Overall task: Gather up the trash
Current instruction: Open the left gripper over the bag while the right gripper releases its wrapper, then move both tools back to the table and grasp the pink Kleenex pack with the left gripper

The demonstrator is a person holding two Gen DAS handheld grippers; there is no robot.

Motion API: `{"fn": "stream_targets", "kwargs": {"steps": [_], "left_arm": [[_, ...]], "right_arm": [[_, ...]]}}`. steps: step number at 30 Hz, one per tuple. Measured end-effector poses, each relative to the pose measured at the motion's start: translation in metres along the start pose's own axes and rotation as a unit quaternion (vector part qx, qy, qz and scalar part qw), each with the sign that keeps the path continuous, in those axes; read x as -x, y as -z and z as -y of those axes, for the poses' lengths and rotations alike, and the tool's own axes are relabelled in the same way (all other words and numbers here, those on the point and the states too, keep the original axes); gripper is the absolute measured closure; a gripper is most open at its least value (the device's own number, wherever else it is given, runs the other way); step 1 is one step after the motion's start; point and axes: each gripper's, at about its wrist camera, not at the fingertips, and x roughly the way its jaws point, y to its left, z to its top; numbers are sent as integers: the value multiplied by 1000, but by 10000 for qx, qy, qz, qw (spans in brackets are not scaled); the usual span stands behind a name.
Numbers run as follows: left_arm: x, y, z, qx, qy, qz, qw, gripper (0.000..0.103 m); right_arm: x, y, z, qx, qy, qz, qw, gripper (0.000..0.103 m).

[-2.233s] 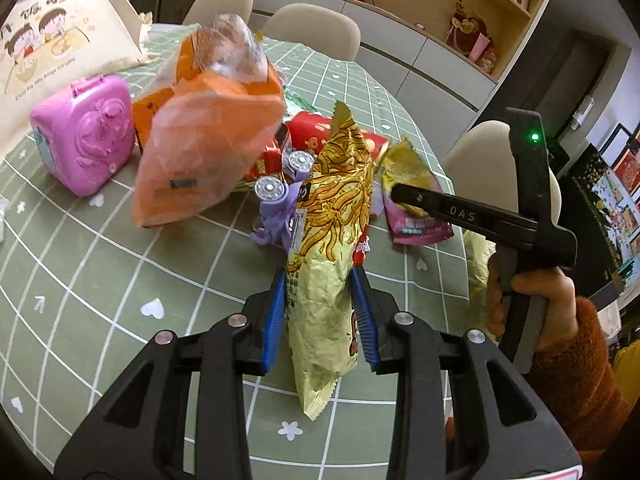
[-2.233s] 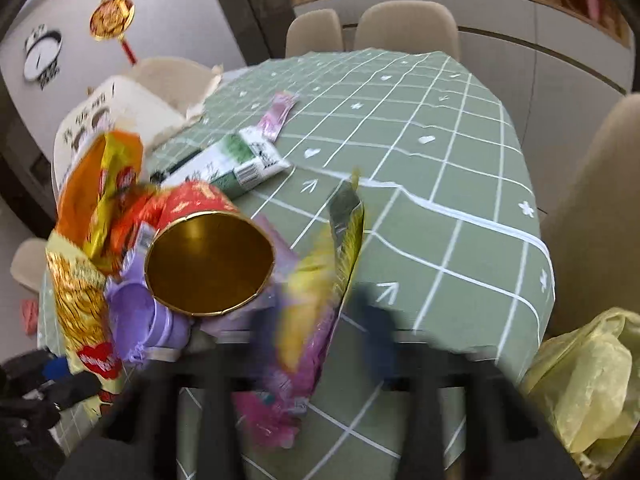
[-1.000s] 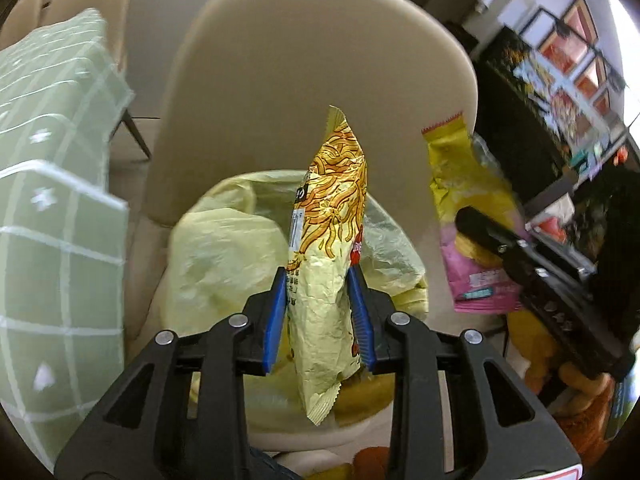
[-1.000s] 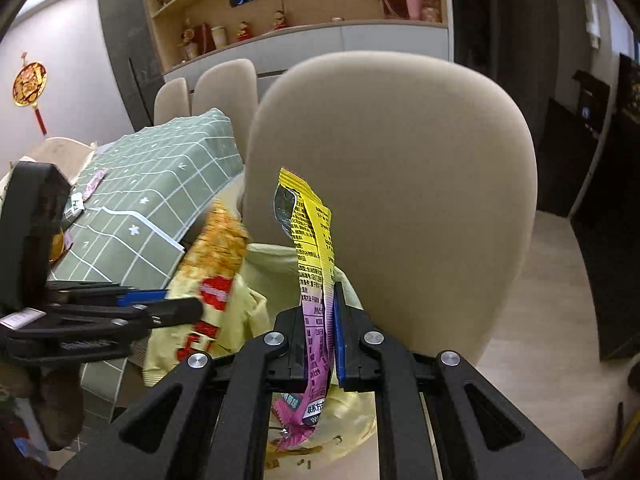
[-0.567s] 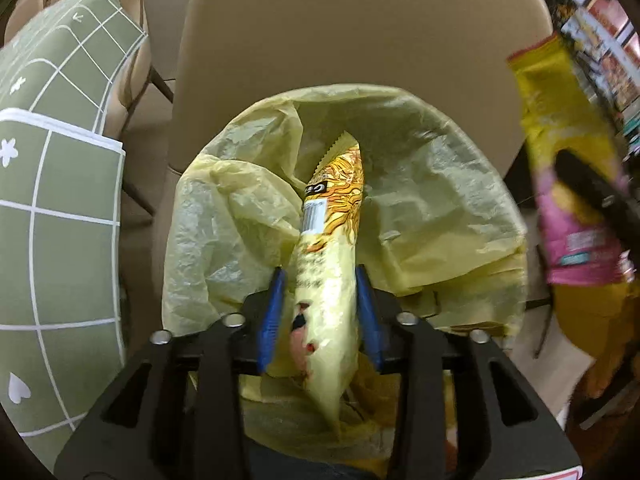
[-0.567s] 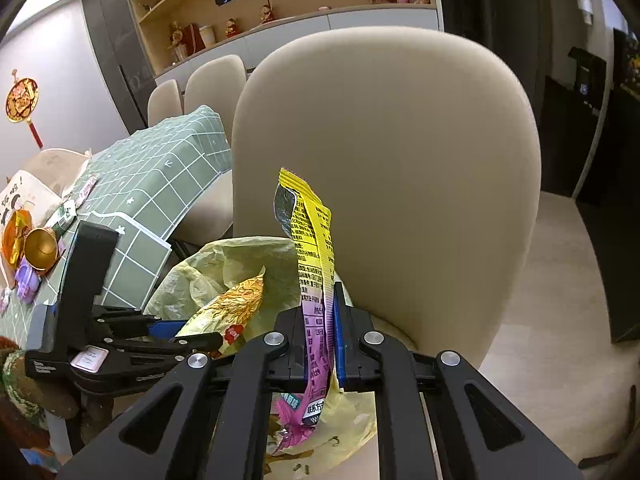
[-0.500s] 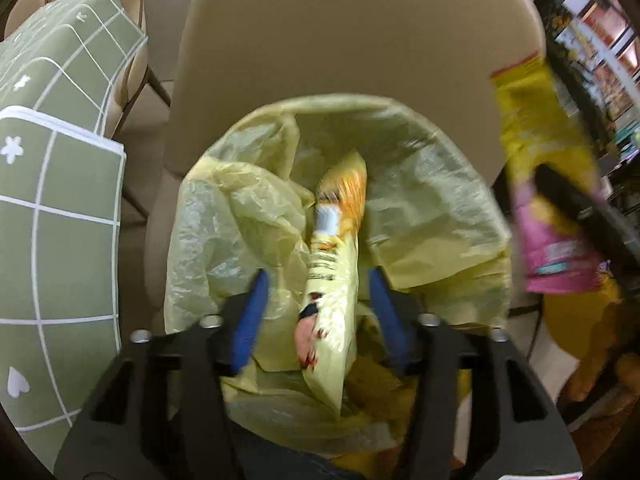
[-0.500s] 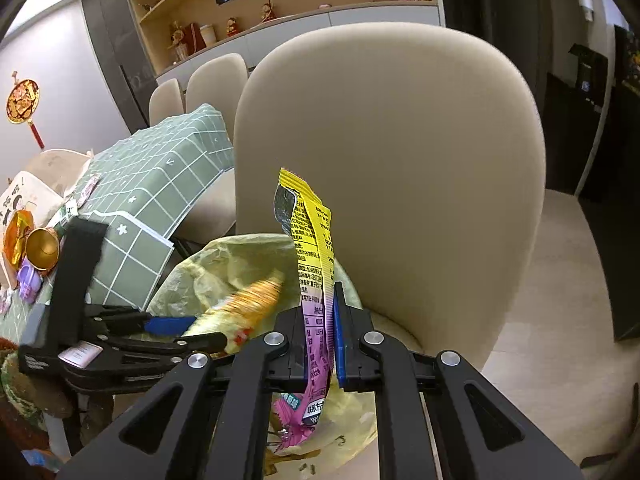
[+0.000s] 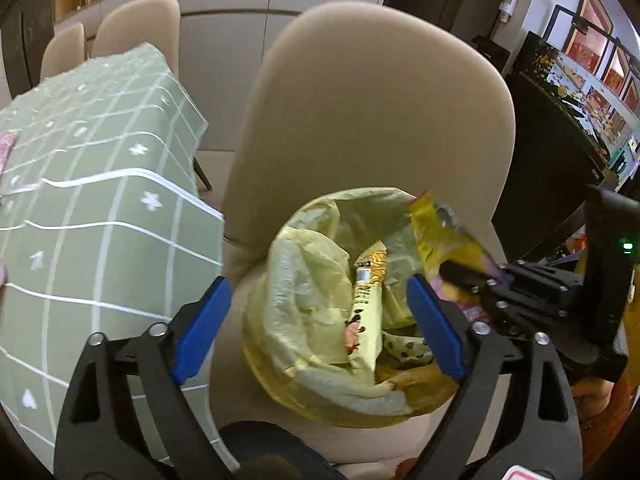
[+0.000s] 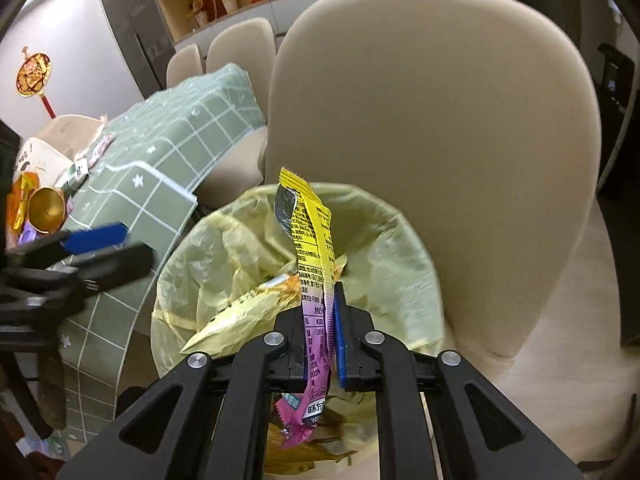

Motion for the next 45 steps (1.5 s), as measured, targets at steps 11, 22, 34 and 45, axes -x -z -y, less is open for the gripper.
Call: {"fn": "stream_targets", "kwargs": {"steps": [11,22,34,45], "left_arm": [[21,27,-27,191,-110,-7,9998,9],[97,49,-56,127,-168,623,9978,9],[231,104,-194,876,-1456,1506,9739,9],[301,189,-392,2437,-2691,1414,9210,15]], "right_arm": [[12,11,-11,73,181,-37,9998,58],[52,4,-71,657,227,509,9963,58],[44,-16,-191,1254,-90,822,9887,58],[23,-9,-291,1859,-701,495,9788,58]]}}
